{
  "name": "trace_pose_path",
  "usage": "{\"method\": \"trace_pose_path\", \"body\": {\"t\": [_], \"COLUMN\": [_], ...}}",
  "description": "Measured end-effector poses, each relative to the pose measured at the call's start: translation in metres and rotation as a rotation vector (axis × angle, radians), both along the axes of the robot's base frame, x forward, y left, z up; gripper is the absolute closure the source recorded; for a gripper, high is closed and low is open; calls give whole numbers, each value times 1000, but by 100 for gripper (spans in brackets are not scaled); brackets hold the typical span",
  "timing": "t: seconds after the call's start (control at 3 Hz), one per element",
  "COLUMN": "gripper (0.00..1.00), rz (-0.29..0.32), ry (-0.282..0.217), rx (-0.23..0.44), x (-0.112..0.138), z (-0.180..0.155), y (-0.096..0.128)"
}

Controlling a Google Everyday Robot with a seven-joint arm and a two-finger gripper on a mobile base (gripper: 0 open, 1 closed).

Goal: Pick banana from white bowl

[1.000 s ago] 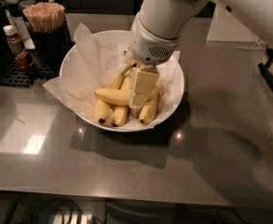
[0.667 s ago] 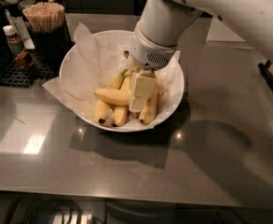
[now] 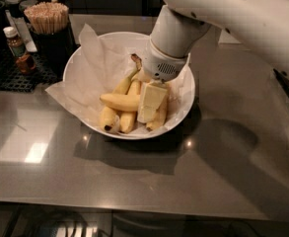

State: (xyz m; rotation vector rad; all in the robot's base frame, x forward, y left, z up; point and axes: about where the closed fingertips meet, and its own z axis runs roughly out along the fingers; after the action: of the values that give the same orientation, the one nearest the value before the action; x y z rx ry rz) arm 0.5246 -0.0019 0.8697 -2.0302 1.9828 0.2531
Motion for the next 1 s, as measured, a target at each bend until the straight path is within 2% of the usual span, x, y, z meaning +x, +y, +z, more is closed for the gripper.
{"method": "trace_pose_path", "body": {"t": [0.33,1.0], "gripper": [42,88], "rz": [-7,-12], "ry": [3,-25], "rx": [5,14], "x": [-1,-7], "z": [-1,7], "y": [0,0]}}
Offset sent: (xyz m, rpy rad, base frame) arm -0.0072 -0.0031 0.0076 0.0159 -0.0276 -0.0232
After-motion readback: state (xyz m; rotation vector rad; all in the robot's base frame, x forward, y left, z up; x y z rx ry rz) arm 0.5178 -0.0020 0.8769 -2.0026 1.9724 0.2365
